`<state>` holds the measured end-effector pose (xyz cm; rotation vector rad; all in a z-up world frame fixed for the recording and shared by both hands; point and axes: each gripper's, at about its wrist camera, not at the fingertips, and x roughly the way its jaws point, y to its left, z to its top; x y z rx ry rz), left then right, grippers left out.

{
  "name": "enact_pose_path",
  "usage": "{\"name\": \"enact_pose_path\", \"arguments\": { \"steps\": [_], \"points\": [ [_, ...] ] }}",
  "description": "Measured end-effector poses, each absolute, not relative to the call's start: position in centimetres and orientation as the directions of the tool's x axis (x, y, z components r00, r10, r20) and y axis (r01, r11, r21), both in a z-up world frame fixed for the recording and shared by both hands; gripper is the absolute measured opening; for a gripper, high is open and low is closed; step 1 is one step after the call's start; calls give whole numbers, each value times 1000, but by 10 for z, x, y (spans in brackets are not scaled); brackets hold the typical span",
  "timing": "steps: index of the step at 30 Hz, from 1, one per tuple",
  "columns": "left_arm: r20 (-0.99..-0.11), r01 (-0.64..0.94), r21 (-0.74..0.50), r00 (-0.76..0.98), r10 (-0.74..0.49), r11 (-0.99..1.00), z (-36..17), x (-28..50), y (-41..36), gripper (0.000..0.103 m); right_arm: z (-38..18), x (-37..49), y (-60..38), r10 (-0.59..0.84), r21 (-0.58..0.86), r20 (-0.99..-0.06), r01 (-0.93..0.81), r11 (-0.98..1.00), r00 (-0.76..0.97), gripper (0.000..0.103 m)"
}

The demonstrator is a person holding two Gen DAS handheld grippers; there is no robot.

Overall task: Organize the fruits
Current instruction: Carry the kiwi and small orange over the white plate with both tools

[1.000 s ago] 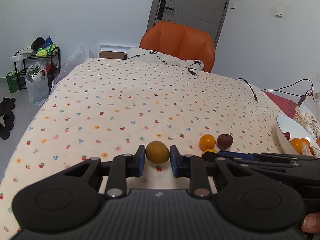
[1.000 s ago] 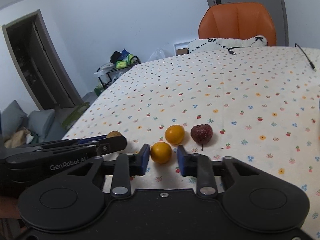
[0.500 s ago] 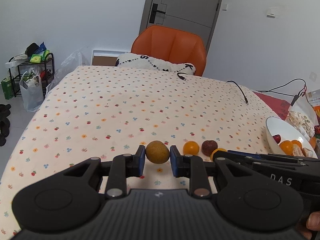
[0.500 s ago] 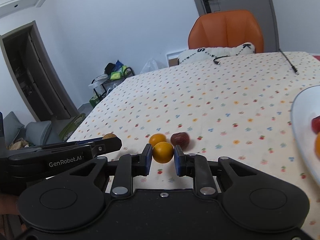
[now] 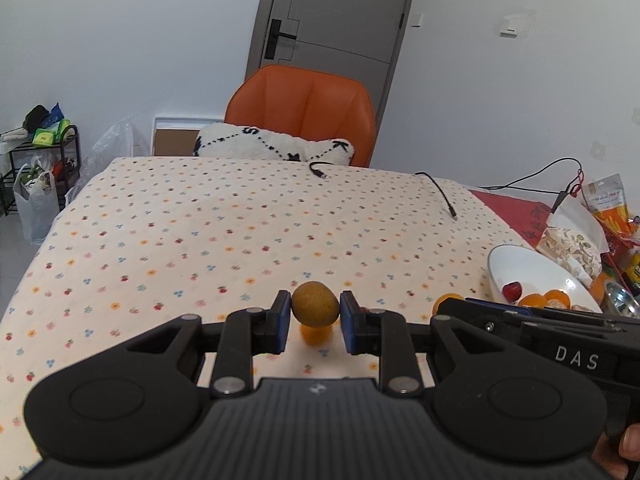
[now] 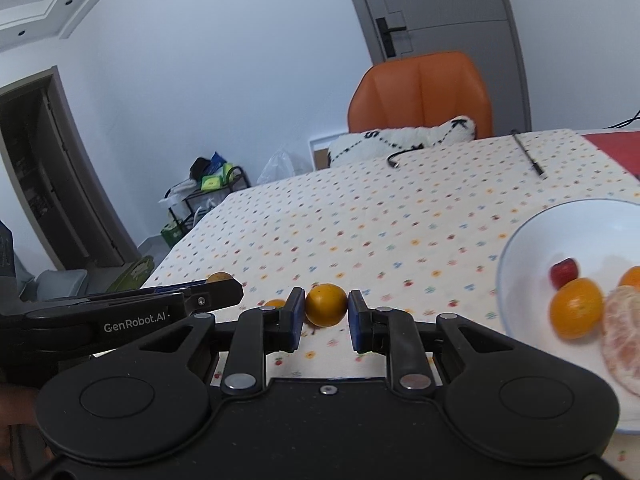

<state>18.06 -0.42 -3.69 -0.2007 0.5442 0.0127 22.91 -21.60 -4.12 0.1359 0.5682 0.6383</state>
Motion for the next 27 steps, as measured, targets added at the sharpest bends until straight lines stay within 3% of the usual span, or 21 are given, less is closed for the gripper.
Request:
{"name": "enact_pose_path", "arguments": {
  "steps": [27],
  "points": [
    [-458,146,-202,860,-225,968,-14,216,-85,25,-19,231,-306,423,270,-403,-336,902,812,21]
  ]
}}
